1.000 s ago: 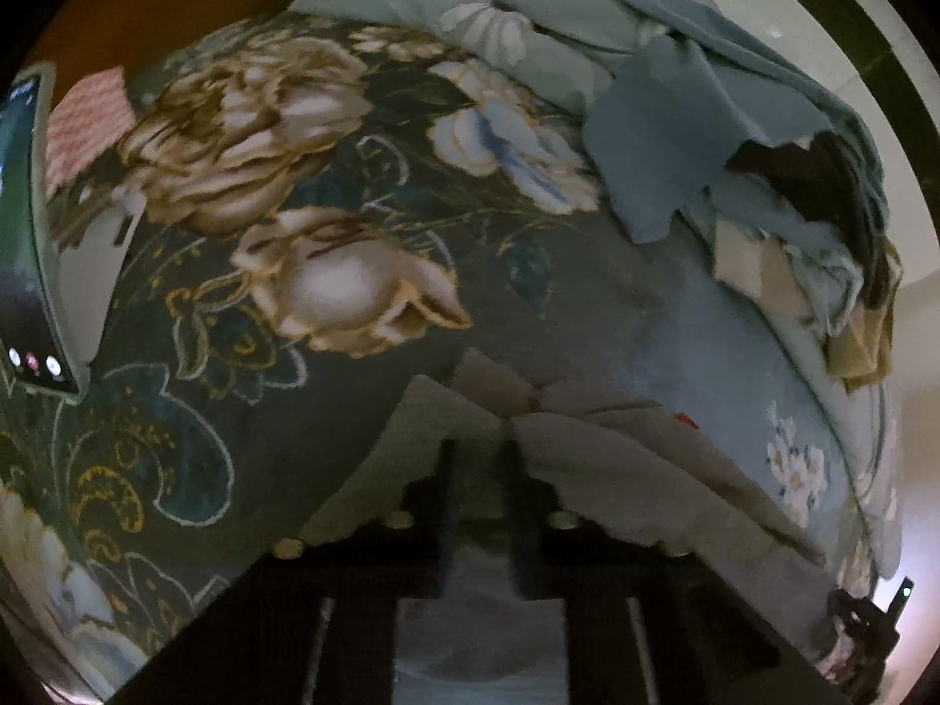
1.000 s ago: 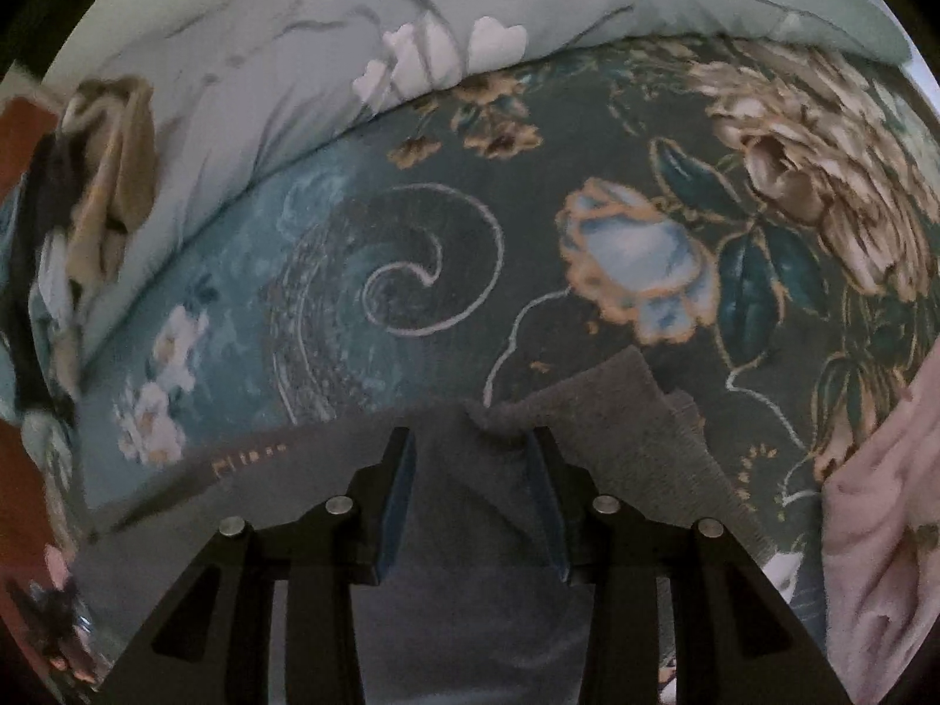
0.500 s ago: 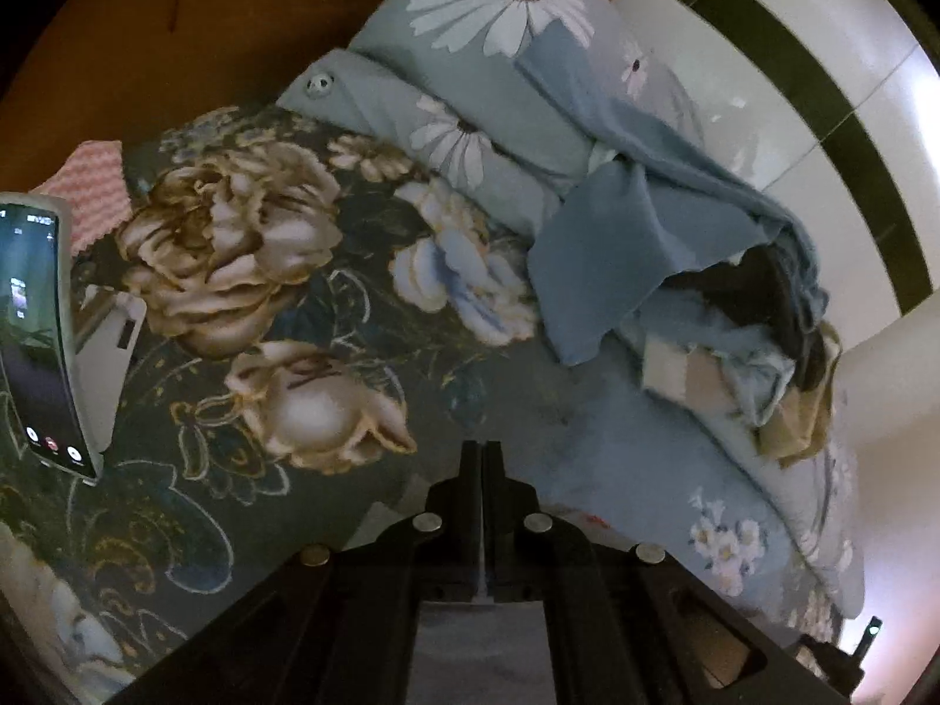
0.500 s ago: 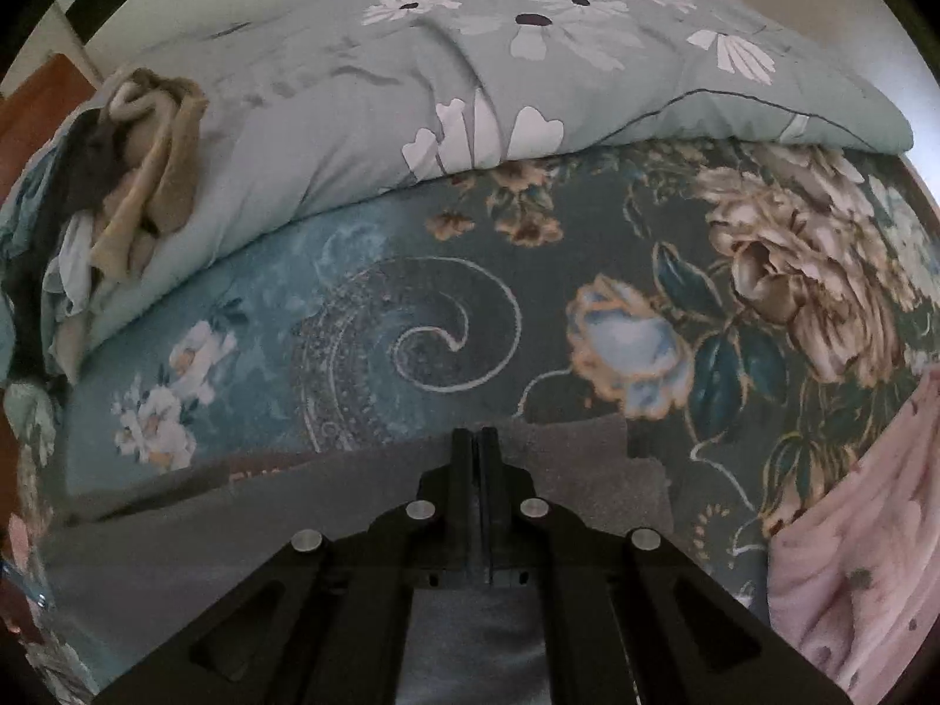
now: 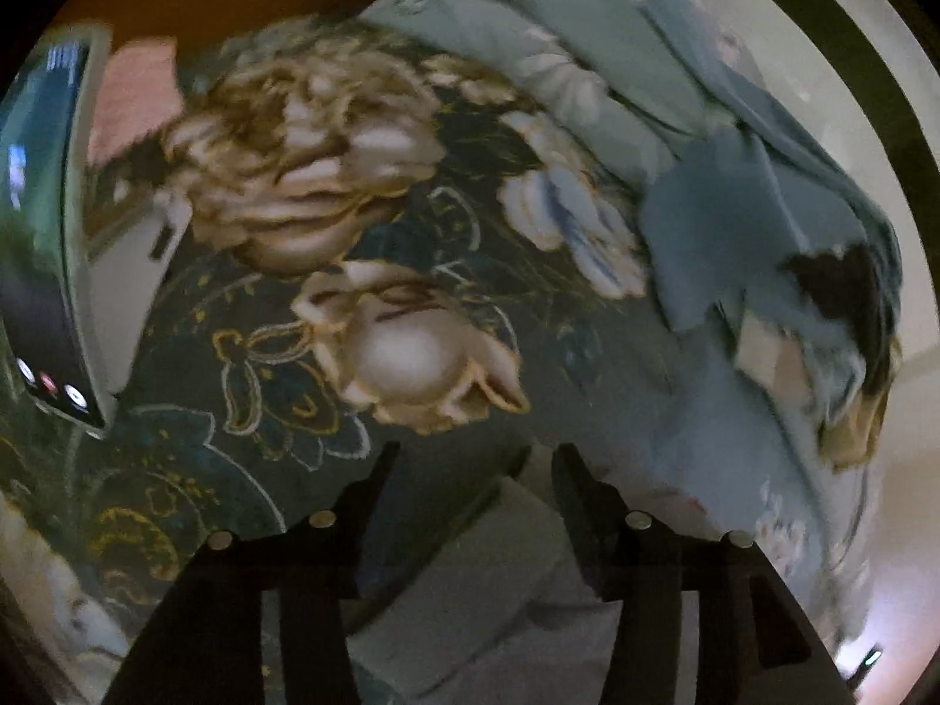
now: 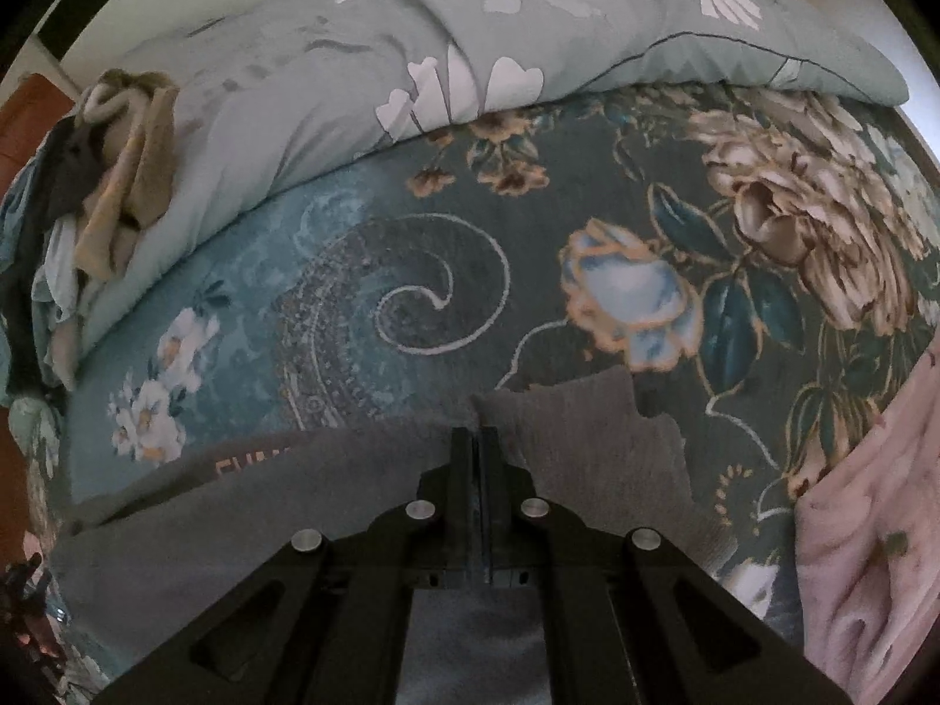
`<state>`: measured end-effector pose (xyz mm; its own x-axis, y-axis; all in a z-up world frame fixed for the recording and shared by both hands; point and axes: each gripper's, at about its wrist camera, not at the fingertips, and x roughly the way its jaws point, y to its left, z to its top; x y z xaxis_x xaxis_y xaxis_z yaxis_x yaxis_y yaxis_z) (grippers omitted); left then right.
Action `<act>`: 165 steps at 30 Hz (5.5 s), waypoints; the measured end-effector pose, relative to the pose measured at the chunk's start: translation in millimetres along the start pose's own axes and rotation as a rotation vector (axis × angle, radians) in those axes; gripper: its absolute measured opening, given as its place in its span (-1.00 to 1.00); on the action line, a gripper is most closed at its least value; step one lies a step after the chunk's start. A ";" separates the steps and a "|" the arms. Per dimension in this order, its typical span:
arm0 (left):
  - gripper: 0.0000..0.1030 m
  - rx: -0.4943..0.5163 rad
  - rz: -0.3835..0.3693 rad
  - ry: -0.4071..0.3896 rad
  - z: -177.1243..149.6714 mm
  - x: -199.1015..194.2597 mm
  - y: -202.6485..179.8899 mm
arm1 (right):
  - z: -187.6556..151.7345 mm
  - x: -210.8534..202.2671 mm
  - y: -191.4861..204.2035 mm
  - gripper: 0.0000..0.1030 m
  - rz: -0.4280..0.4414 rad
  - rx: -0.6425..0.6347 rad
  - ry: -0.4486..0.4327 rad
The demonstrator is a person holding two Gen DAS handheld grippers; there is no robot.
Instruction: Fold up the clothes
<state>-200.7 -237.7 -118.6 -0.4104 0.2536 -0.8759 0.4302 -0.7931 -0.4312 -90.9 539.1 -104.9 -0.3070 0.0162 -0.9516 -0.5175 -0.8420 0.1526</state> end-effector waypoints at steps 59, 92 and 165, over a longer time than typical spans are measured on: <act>-0.23 0.115 -0.019 0.056 11.1 -1.1 -33.8 | 7.8 -14.5 -16.8 -0.96 0.045 0.163 -0.071; 0.01 0.203 -0.053 0.300 -204.2 39.3 -128.0 | -85.5 -51.8 -112.2 -0.88 0.402 0.463 -0.199; 0.17 -0.110 -0.403 0.238 -204.3 -15.4 -15.3 | -162.4 -42.7 269.1 -0.75 0.250 -0.375 -0.019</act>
<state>-36.6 -116.4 -142.7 -0.3718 0.6587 -0.6541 0.3629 -0.5454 -0.7555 -87.3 224.2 -66.6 -0.4021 -0.2052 -0.8923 -0.1012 -0.9586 0.2661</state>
